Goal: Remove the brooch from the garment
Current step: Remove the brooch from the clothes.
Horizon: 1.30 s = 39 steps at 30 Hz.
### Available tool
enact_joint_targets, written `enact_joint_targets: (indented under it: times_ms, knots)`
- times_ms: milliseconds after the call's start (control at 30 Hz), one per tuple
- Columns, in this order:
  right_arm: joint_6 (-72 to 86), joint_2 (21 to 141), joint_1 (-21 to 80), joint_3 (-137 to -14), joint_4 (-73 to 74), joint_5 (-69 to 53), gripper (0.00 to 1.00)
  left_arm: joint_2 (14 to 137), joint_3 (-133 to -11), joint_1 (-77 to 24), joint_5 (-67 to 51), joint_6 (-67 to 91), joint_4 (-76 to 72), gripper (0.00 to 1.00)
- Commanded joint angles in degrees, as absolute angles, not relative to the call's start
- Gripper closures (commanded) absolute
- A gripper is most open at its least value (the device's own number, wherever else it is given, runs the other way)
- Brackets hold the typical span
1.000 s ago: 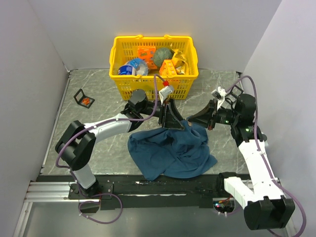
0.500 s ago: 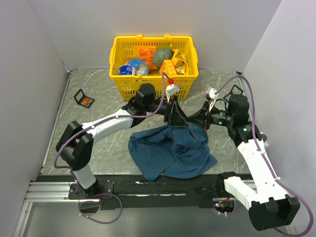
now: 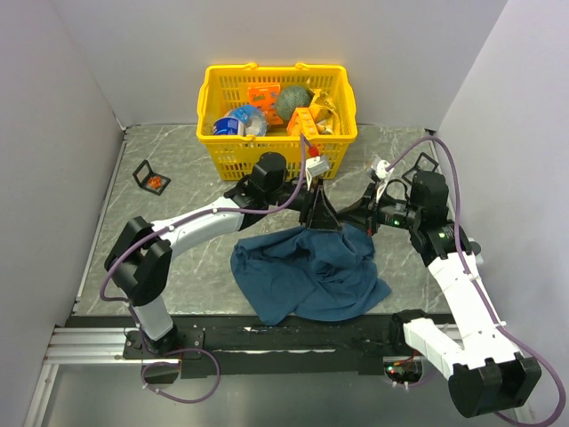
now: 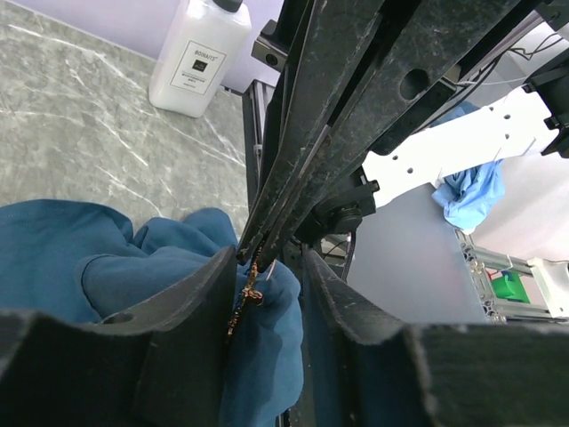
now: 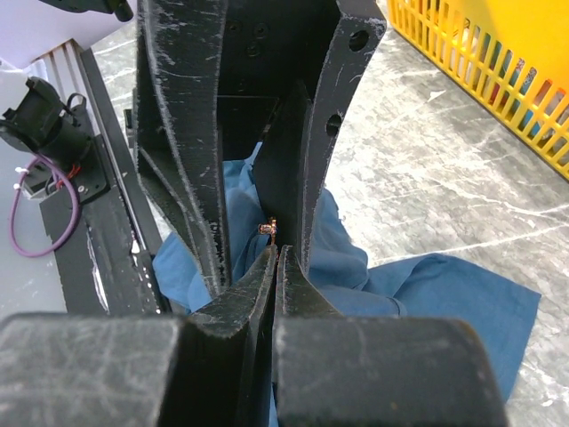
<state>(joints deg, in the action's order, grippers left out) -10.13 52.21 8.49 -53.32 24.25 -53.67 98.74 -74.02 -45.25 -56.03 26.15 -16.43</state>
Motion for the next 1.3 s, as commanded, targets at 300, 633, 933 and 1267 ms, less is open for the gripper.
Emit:
enact_joint_targets:
  times_ms: [300,633,933,1267]
  knots:
    - [-10.55,51.07,7.29,-55.02,22.33,-53.52,1.00,96.33,-73.57,-44.47,-58.45,27.24,-19.42,0.68]
    - [-10.63,51.24,6.85,-54.84,22.50,-53.35,1.00,95.54,-72.69,-44.21,-59.94,28.92,-21.71,0.61]
    - [-10.72,51.07,6.77,-54.93,22.68,-53.09,1.00,95.80,-73.91,-44.21,-58.54,26.37,-17.94,0.85]
    - [-10.90,51.24,6.77,-54.67,22.59,-53.26,1.00,96.06,-74.62,-44.21,-57.83,25.66,-16.96,0.94]
